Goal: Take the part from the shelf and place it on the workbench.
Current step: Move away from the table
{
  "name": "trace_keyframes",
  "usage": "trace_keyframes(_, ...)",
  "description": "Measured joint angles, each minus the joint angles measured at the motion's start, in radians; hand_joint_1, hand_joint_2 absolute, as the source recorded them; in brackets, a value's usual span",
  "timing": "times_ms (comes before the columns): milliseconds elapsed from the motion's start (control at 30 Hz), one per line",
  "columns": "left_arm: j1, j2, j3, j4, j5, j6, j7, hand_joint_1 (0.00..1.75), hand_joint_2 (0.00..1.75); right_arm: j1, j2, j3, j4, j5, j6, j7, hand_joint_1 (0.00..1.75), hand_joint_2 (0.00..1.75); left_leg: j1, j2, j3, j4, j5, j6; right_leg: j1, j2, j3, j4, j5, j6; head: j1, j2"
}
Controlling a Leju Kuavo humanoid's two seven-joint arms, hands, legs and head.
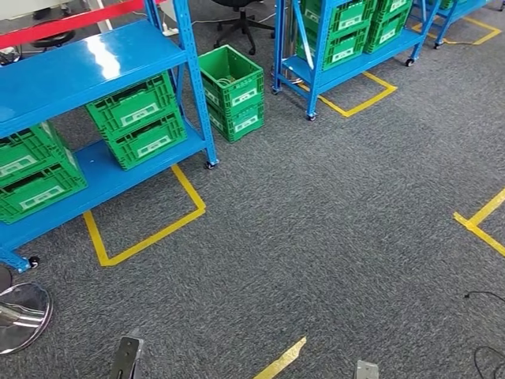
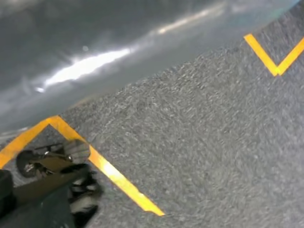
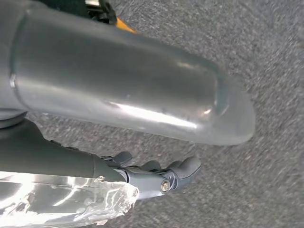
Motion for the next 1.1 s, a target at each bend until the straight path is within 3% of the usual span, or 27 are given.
trace_keyframes(33, -0.001, 0.000, 0.000, -0.001, 0.001, 0.000, 0.000, 0.00, 0.00, 0.000, 0.000, 0.000, 0.000, -0.001, 0.001, 0.000, 0.00, 0.00, -0.005, 0.018, 0.029, -0.060, 0.019, 0.007, 0.003, -0.006, 0.004, 0.000, -0.008, 0.004, 0.000, 0.000)
trace_keyframes(100, -0.002, 0.000, 0.000, -0.003, 0.002, 0.000, 0.000, 0.00, 0.00, -0.001, 0.000, 0.001, -0.001, -0.003, 0.002, 0.000, 0.00, 0.00, -0.013, 0.040, 0.054, -0.111, 0.013, 0.018, 0.007, -0.021, 0.006, -0.001, -0.021, 0.015, 0.002, 0.000)
trace_keyframes(167, 0.000, 0.000, 0.000, -0.005, 0.004, 0.000, 0.000, 0.00, 0.00, -0.002, 0.000, 0.004, -0.002, -0.006, 0.002, 0.000, 0.00, 0.00, -0.012, 0.025, 0.059, -0.122, 0.005, 0.026, 0.008, -0.035, 0.016, -0.003, -0.030, 0.026, 0.002, 0.000)
trace_keyframes(233, 0.002, -0.001, 0.000, -0.007, 0.006, -0.001, 0.000, 0.00, 0.00, -0.004, 0.000, 0.010, -0.004, -0.008, 0.003, -0.001, 0.00, 0.00, -0.006, 0.007, 0.069, -0.130, 0.003, 0.035, 0.006, -0.012, 0.008, 0.033, -0.053, 0.036, 0.006, 0.000)
trace_keyframes(267, 0.001, -0.002, 0.000, -0.009, 0.007, -0.001, 0.000, 0.00, 0.00, -0.004, 0.000, 0.013, -0.005, -0.010, 0.004, -0.001, 0.00, 0.00, -0.003, -0.001, 0.075, -0.133, 0.001, 0.040, 0.004, 0.008, -0.018, 0.084, -0.075, 0.040, 0.009, 0.000)
trace_keyframes(333, 0.000, -0.003, -0.001, -0.011, 0.007, -0.002, 0.000, 0.00, 0.00, -0.003, -0.001, 0.015, -0.006, -0.012, 0.005, -0.001, 0.00, 0.00, -0.002, -0.016, 0.084, -0.133, -0.007, 0.046, 0.002, 0.036, -0.107, 0.227, -0.121, 0.045, 0.014, 0.000)
trace_keyframes(367, 0.001, -0.004, -0.001, -0.011, 0.008, -0.002, 0.000, 0.00, 0.00, -0.001, -0.002, 0.016, -0.006, -0.014, 0.005, 0.000, 0.00, 0.00, -0.002, -0.024, 0.090, -0.133, -0.013, 0.047, 0.001, 0.040, -0.150, 0.280, -0.126, 0.047, 0.015, 0.000)
trace_keyframes(400, 0.003, -0.004, -0.001, -0.011, 0.008, -0.002, 0.000, 0.00, 0.00, 0.001, -0.002, 0.016, -0.006, -0.015, 0.006, 0.000, 0.00, 0.00, -0.002, -0.032, 0.098, -0.133, -0.020, 0.046, -0.001, 0.041, -0.179, 0.300, -0.110, 0.049, 0.015, 0.000)
trace_keyframes(433, 0.004, -0.004, 0.000, -0.011, 0.009, -0.002, 0.000, 0.00, 0.00, 0.002, -0.002, 0.017, -0.006, -0.016, 0.006, 0.000, 0.00, 0.00, -0.001, -0.038, 0.109, -0.133, -0.028, 0.044, -0.002, 0.041, -0.189, 0.280, -0.072, 0.049, 0.016, 0.000)
trace_keyframes(500, 0.006, -0.004, 0.000, -0.011, 0.010, -0.002, 0.000, 0.00, 0.00, 0.003, -0.003, 0.017, -0.007, -0.017, 0.008, 0.000, 0.00, 0.00, 0.000, -0.047, 0.133, -0.133, -0.046, 0.037, -0.004, 0.043, -0.160, 0.158, 0.030, 0.050, 0.017, 0.000)
trace_keyframes(533, 0.006, -0.004, 0.000, -0.011, 0.011, -0.002, 0.000, 0.00, 0.00, 0.002, -0.003, 0.018, -0.007, -0.018, 0.010, 0.000, 0.00, 0.00, -0.002, -0.050, 0.141, -0.131, -0.056, 0.031, -0.005, 0.045, -0.136, 0.097, 0.061, 0.047, 0.020, 0.000)
trace_keyframes(567, 0.006, -0.004, 0.000, -0.011, 0.012, -0.003, 0.000, 0.00, 0.00, 0.001, -0.003, 0.019, -0.007, -0.019, 0.011, 0.000, 0.00, 0.00, -0.003, -0.052, 0.146, -0.131, -0.064, 0.026, -0.005, 0.047, -0.118, 0.058, 0.074, 0.043, 0.021, 0.000)
trace_keyframes(733, 0.006, -0.003, -0.001, -0.018, 0.017, -0.003, 0.000, 0.00, 0.00, 0.001, -0.003, 0.027, -0.008, -0.024, 0.014, 0.000, 0.00, 0.00, -0.002, -0.044, 0.143, -0.107, -0.097, 0.001, -0.003, 0.049, -0.095, 0.032, 0.055, 0.010, 0.017, 0.000)
trace_keyframes(800, 0.006, -0.003, -0.001, -0.020, 0.018, -0.003, 0.000, 0.00, 0.00, 0.001, -0.003, 0.031, -0.008, -0.025, 0.015, 0.000, 0.00, 0.00, 0.000, -0.033, 0.088, -0.001, -0.145, -0.009, -0.004, 0.046, -0.084, 0.029, 0.047, -0.001, 0.013, 0.000)
trace_keyframes(867, 0.009, -0.003, -0.001, -0.020, 0.019, -0.003, 0.000, 0.00, 0.00, 0.002, -0.003, 0.034, -0.008, -0.025, 0.015, 0.000, 0.00, 0.00, 0.002, -0.030, 0.005, 0.133, -0.184, -0.013, -0.002, 0.043, -0.073, 0.029, 0.036, -0.006, 0.013, 0.000)
trace_keyframes(900, 0.012, -0.003, -0.001, -0.020, 0.019, -0.003, 0.000, 0.00, 0.00, 0.003, -0.003, 0.035, -0.008, -0.026, 0.015, 0.000, 0.00, 0.00, 0.003, -0.030, -0.023, 0.165, -0.177, -0.013, -0.002, 0.042, -0.065, 0.029, 0.029, -0.006, 0.012, 0.000)
trace_keyframes(933, 0.014, -0.002, -0.001, -0.020, 0.020, -0.003, 0.000, 0.00, 0.00, 0.003, -0.003, 0.035, -0.008, -0.026, 0.015, 0.000, 0.00, 0.00, 0.003, -0.030, -0.032, 0.159, -0.148, -0.012, -0.001, 0.043, -0.055, 0.029, 0.022, -0.006, 0.012, 0.000)
trace_keyframes(1033, 0.016, -0.002, 0.000, -0.021, 0.023, -0.003, 0.000, 0.00, 0.00, 0.004, -0.003, 0.040, -0.008, -0.026, 0.015, 0.000, 0.00, 0.00, -0.001, -0.025, 0.014, -0.007, -0.011, 0.004, 0.001, 0.043, -0.027, 0.028, -0.003, 0.000, 0.013, 0.000)
trace_keyframes(1100, 0.016, -0.002, -0.001, -0.022, 0.025, -0.003, 0.000, 0.00, 0.00, 0.003, -0.003, 0.042, -0.008, -0.027, 0.014, 0.000, 0.00, 0.00, -0.007, -0.020, 0.043, -0.084, 0.007, 0.016, 0.003, 0.042, -0.021, 0.027, -0.015, 0.010, 0.014, 0.000)
